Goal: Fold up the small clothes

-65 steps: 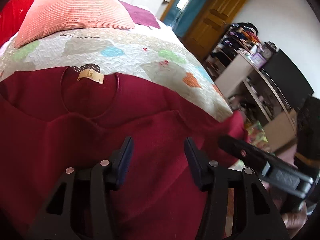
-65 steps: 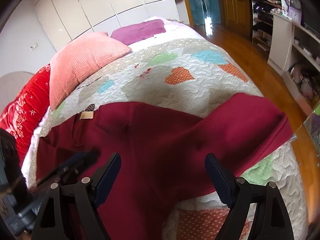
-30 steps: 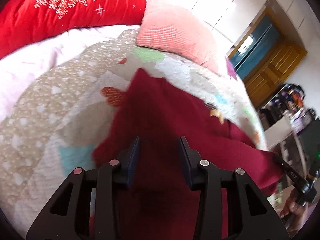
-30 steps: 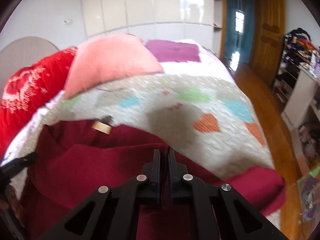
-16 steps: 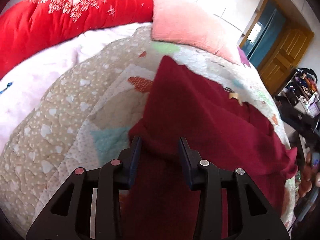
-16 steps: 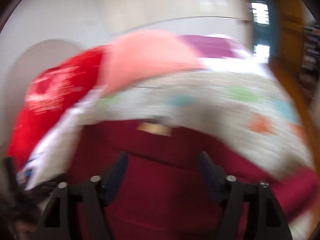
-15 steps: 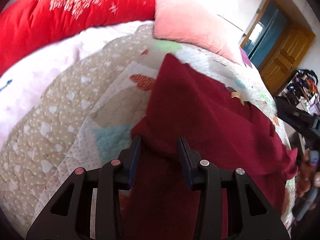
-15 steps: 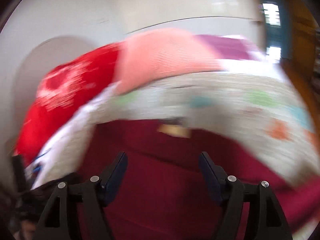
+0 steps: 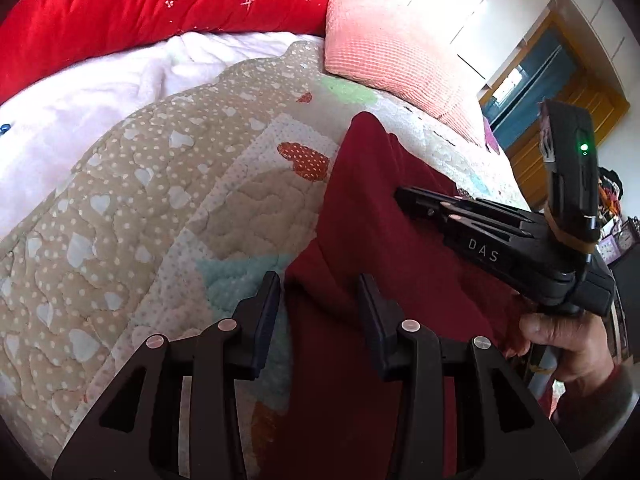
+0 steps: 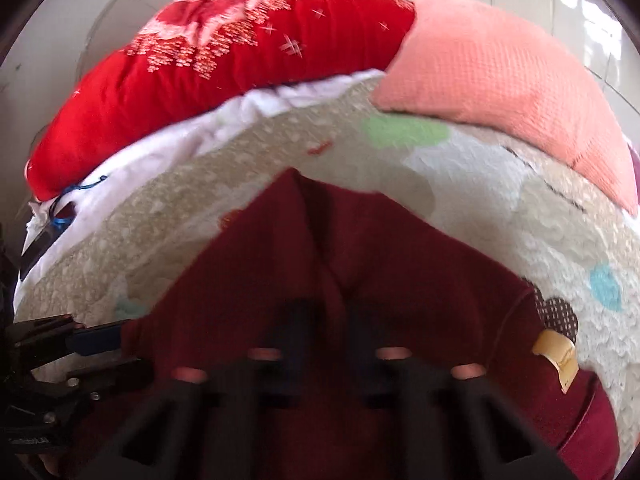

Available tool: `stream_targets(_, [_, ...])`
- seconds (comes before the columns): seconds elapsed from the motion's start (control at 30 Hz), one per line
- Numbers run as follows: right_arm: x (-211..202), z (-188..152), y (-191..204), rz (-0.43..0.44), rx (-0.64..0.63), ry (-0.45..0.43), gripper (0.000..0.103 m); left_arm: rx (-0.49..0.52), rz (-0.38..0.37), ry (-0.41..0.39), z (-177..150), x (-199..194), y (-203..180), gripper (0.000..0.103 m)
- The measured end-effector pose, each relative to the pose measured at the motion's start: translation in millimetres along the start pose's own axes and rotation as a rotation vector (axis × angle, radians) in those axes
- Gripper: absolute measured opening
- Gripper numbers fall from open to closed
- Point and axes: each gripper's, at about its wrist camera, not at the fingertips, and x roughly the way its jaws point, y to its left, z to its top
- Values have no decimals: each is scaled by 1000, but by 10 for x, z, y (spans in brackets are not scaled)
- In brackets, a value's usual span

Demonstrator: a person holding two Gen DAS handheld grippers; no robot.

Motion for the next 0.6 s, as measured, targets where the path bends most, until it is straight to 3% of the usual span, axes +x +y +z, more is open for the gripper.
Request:
stream_targets(0.2, [2,206,118,-57,2,-66,5,7,45,-47,56,-57,27,39])
stream_targets(0.37, [136,195,104,-71,55,-69,6,-8,35,-28,76,-16,67,39])
stream_targets(0.4, [82,181,89,-67,66,-77,12,-3,36,-31,78,-23,59,39])
stream_targets(0.43, [1,166,71,-74,81,-77,25,10,37,-40,82,-50,35,39])
stream_targets(0.5, [-258,49,32,-96,132,-84,35,38,32,-65,92,-110,-11,39])
stream_targets(0.6, [-687,-324,-6,-112,184,-93,35,79,18,-83,95,-143,-92,46])
